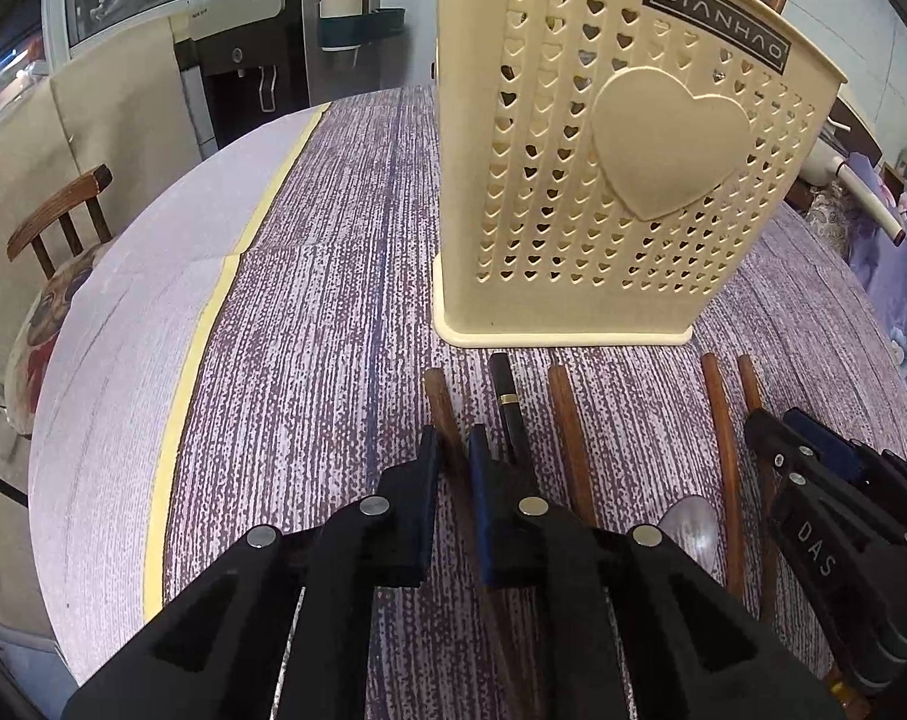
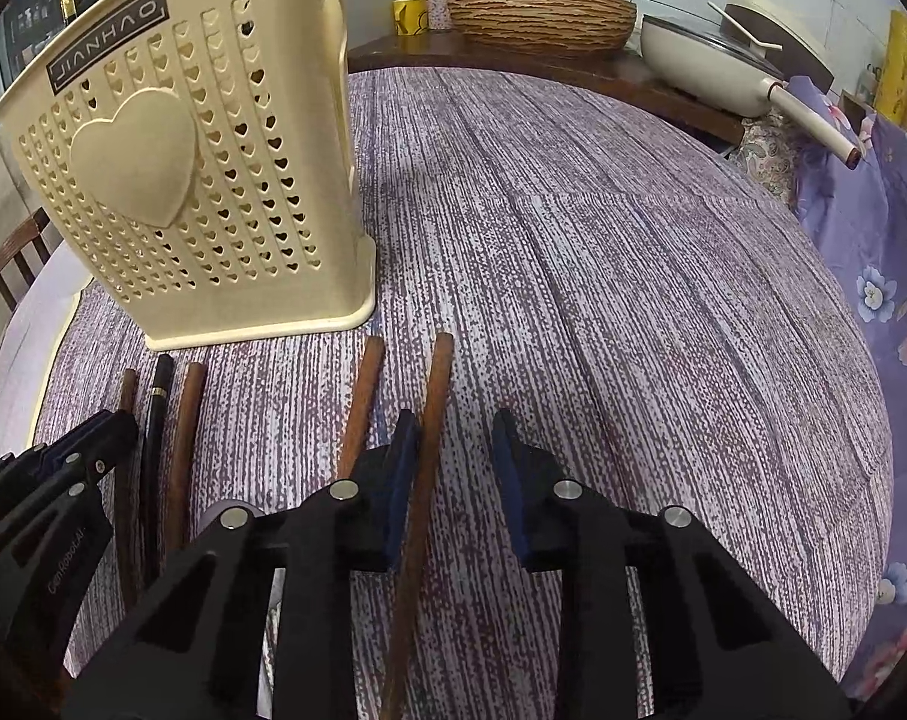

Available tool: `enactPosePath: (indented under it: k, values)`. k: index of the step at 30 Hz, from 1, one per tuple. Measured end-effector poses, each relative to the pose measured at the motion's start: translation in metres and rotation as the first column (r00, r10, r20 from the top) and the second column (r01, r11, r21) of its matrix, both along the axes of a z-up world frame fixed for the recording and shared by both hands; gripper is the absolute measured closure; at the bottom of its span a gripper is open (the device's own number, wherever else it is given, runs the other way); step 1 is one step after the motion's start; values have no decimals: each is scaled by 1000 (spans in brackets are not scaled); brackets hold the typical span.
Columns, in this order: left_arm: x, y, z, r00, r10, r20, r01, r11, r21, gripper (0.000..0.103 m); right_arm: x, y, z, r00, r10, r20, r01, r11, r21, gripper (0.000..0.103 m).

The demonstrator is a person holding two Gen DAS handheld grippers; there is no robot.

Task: Organize utensils
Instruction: 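Close the left tool on a black chopstick while the right tool grasps a wooden chopstick, then lift both chopsticks and carry them over the caddy with both tools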

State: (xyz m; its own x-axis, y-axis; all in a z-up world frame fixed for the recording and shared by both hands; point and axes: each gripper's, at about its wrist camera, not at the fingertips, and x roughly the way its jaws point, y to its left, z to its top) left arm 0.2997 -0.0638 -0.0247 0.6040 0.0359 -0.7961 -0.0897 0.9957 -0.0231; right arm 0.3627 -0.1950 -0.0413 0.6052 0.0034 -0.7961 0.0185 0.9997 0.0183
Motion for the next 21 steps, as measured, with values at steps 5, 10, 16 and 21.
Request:
enactPosePath:
  k: [5, 10, 16, 21]
  values:
    - [-3, -2, 0, 1000, 5, -3, -5, 1000, -3, 92, 0, 5, 0, 1000, 0, 6, 0, 1000, -3, 80]
    - [-3, -2, 1, 1000, 11, -5, -11, 1000, -4, 93, 0, 9, 0, 1000, 10, 10, -10, 1000, -9, 87]
    - [0, 2, 1, 1000, 11, -7, -11, 1000, -12, 93, -2, 16, 0, 1000, 25, 10, -24, 1000, -18, 93]
    - [0, 4, 1, 1000, 8, -5, -8, 1000, -18, 93, -3, 15, 0, 999, 33, 12, -33, 999, -14, 93]
